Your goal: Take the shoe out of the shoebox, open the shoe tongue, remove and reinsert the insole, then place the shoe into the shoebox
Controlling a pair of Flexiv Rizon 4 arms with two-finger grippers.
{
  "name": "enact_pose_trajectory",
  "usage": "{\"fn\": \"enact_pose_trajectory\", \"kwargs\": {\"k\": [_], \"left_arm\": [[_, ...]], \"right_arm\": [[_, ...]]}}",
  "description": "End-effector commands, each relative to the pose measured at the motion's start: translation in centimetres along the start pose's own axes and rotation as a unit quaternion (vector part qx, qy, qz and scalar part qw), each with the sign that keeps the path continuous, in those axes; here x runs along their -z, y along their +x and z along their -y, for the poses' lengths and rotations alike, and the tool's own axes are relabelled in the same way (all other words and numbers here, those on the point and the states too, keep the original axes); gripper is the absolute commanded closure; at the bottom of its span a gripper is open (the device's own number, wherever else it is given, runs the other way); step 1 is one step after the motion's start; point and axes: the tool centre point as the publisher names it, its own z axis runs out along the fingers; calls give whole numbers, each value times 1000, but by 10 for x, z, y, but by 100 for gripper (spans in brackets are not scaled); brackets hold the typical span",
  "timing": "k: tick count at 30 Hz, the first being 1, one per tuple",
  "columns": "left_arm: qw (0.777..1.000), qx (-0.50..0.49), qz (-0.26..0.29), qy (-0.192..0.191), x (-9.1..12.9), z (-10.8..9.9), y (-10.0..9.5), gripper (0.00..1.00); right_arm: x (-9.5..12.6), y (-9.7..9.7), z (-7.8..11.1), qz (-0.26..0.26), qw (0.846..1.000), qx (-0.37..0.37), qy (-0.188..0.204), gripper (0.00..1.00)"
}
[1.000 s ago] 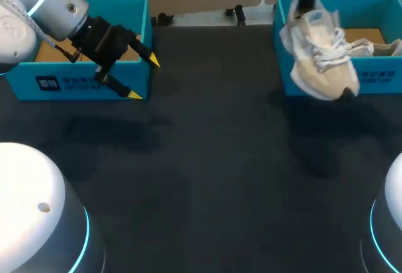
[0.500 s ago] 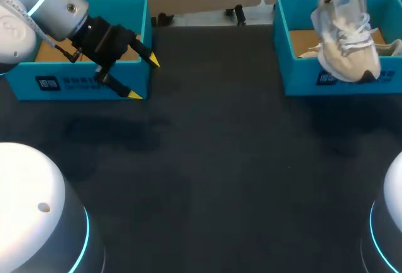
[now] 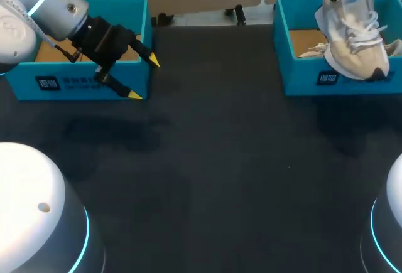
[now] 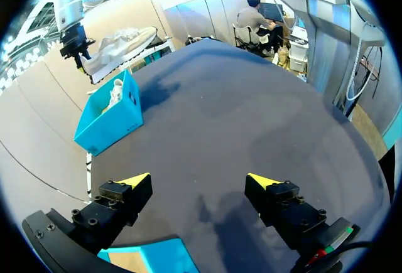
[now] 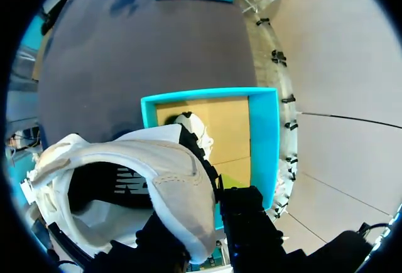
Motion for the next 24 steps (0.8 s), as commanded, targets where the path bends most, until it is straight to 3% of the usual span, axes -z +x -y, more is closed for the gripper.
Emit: {"fn": "enact_pose_trajectory", "kwargs": {"k": [1, 7, 18, 24], "left_arm": [[1000, 0, 0, -1, 0, 0, 1, 0], [1000, 0, 0, -1, 0, 0, 1, 0], [1000, 0, 0, -1, 0, 0, 1, 0], [1000, 0, 0, -1, 0, 0, 1, 0]], "right_arm": [[1, 0, 1, 0, 1000, 0, 0, 100], [-2, -3, 4, 1, 1000, -1, -2, 100], [-33, -60, 53, 22, 999, 29, -11, 100], [-49, -93, 80, 14, 999, 40, 12, 100]]}}
